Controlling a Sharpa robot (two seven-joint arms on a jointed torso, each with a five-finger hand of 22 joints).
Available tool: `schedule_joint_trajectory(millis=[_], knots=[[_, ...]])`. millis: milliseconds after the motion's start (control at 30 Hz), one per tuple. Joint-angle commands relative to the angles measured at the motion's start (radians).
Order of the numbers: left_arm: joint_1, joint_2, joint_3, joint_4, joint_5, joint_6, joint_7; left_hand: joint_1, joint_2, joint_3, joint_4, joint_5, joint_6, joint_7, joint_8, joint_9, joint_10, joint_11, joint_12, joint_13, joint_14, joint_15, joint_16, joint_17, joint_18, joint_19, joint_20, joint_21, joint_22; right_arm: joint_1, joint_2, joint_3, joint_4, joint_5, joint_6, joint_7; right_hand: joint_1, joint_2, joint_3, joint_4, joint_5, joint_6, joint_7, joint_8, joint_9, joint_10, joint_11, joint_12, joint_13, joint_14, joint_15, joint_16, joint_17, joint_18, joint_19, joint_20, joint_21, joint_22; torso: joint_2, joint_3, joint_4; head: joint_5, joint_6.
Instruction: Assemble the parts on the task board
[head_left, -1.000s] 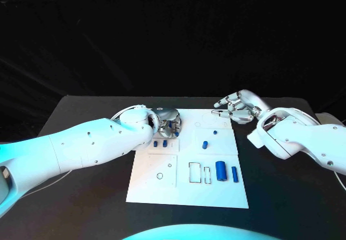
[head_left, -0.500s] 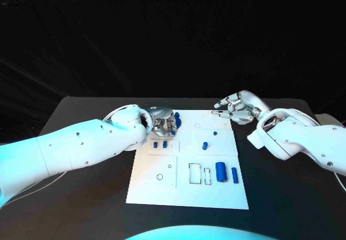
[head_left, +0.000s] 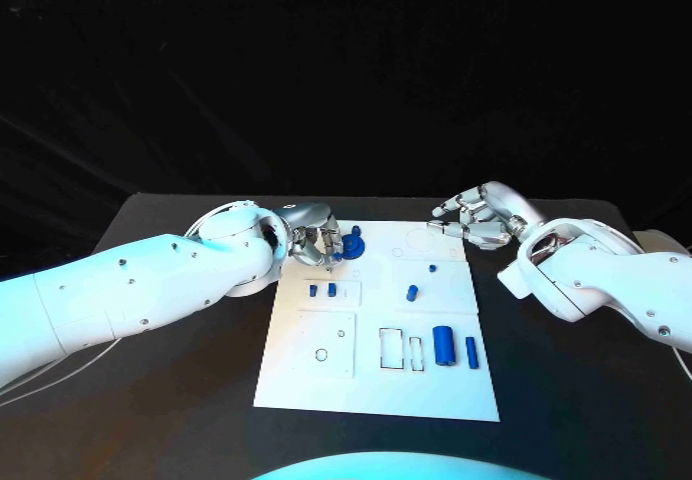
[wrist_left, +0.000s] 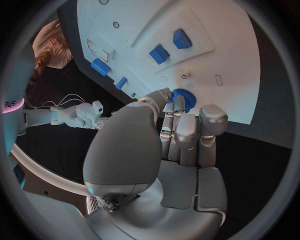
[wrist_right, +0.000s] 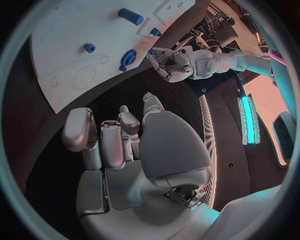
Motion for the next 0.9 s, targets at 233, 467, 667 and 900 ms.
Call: schedule_joint_trajectory(millis=[233, 467, 667, 900], knots=[[-0.007, -0.008, 0.000, -0.012, -0.010, 0.042, 0.001, -0.009, -0.002, -0.003, -0.002, -0.002, 0.009, -0.001, -0.004, -0.002, 0.009, -0.003, -0.007, -0.002, 0.003, -0.002, 0.006, -0.002, -0.019, 0.005, -0.001, 0.004, 0.000, -0.001, 0.002, 0.000, -0.004, -0.009, 0.000, 0.002, 0.003, 0.010, -0.004, 0.000, 0.007, 0.001, -0.005, 0.006, 0.000, -0.001, -0.003, 0.003, 0.000, 0.032, -0.005, -0.002, 0.000, 0.013, -0.003, 0.002, -0.004, 0.001, -0.004, -0.0015, 0.0057, -0.003, 0.001], [-0.014, -0.002, -0.001, -0.024, -0.029, 0.052, 0.007, -0.009, -0.004, -0.004, -0.004, -0.003, 0.009, -0.001, -0.005, -0.003, 0.010, -0.003, -0.008, -0.002, 0.002, -0.002, 0.006, -0.003, -0.019, 0.004, -0.001, 0.003, -0.001, -0.001, 0.002, 0.000, -0.007, -0.007, 0.002, 0.004, 0.003, 0.010, -0.004, 0.000, 0.007, 0.001, -0.005, 0.006, 0.000, -0.001, -0.003, 0.003, 0.000, 0.032, -0.005, -0.002, 0.000, 0.013, -0.003, 0.002, -0.004, 0.001, -0.003, -0.0011, 0.0027, 0.000, 0.001], [-0.019, 0.001, -0.001, -0.033, -0.036, 0.059, 0.008, -0.009, -0.005, -0.004, -0.004, -0.003, 0.010, -0.001, -0.005, -0.003, 0.010, -0.003, -0.008, -0.002, 0.002, -0.002, 0.006, -0.003, -0.019, 0.004, -0.001, 0.003, 0.000, -0.001, 0.002, 0.000, -0.007, -0.006, 0.002, 0.005, 0.004, 0.011, -0.004, 0.000, 0.007, 0.001, -0.005, 0.007, 0.000, -0.002, -0.003, 0.002, -0.001, 0.032, -0.005, -0.002, 0.000, 0.013, -0.004, 0.002, -0.005, 0.001, -0.002, -0.0002, 0.0024, 0.001, -0.001], [-0.021, 0.001, -0.001, -0.041, -0.032, 0.075, 0.008, -0.009, -0.006, -0.004, -0.006, -0.003, 0.010, -0.001, -0.006, -0.004, 0.011, -0.003, -0.009, -0.002, 0.002, -0.002, 0.005, -0.005, -0.018, 0.003, -0.002, 0.002, -0.003, -0.001, 0.002, 0.000, -0.006, -0.006, 0.002, 0.005, 0.004, 0.011, -0.004, 0.000, 0.007, 0.001, -0.005, 0.007, 0.000, -0.002, -0.003, 0.002, -0.001, 0.032, -0.005, -0.002, 0.000, 0.013, -0.004, 0.002, -0.005, 0.001, -0.001, -0.0004, 0.0028, 0.002, -0.001]])
